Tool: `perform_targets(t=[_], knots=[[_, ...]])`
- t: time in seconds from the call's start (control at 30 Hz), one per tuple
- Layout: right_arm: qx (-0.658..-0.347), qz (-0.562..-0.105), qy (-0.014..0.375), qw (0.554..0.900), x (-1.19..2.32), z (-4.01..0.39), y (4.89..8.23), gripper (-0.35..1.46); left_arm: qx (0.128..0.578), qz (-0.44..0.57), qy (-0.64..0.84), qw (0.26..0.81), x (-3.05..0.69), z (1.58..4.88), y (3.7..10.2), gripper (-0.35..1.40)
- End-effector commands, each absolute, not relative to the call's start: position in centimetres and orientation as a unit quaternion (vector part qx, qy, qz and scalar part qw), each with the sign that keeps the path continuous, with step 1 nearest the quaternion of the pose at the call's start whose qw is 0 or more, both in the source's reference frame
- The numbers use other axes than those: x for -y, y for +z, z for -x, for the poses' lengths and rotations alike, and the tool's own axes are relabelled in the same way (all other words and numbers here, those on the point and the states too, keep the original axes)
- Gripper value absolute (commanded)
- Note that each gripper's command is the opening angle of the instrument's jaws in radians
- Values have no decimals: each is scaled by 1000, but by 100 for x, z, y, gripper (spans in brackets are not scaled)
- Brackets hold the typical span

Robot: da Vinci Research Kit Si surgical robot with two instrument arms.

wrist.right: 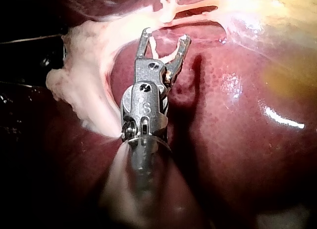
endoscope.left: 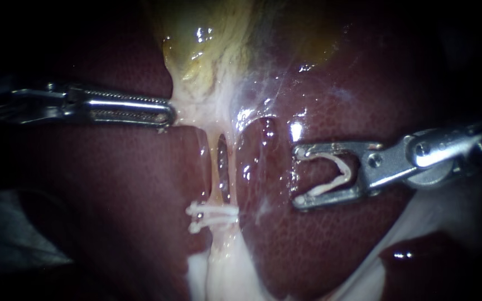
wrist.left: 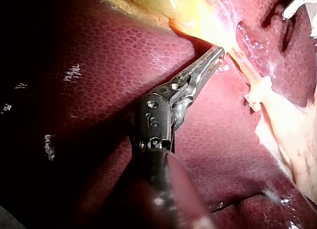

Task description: Clipping third clip left tube

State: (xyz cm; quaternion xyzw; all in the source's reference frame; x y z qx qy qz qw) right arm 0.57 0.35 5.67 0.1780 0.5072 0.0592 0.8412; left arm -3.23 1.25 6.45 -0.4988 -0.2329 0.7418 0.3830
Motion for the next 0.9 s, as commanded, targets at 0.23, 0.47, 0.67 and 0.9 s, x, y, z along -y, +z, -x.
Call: perform_targets(t=[0.23,0.47,0.67,0.9], knots=[[-508,-180,59,840,-35,-59,568,50,241,498,739,384,-133,308,615,-35],[-510,-185,57,838,-35,-66,568,50,236,504,734,389,-140,291,577,-35],[-518,-194,53,832,-29,-91,574,50,236,503,735,389,-138,292,577,-35],[-528,-225,100,813,-25,-135,592,50,236,503,735,389,-138,292,577,-35]])
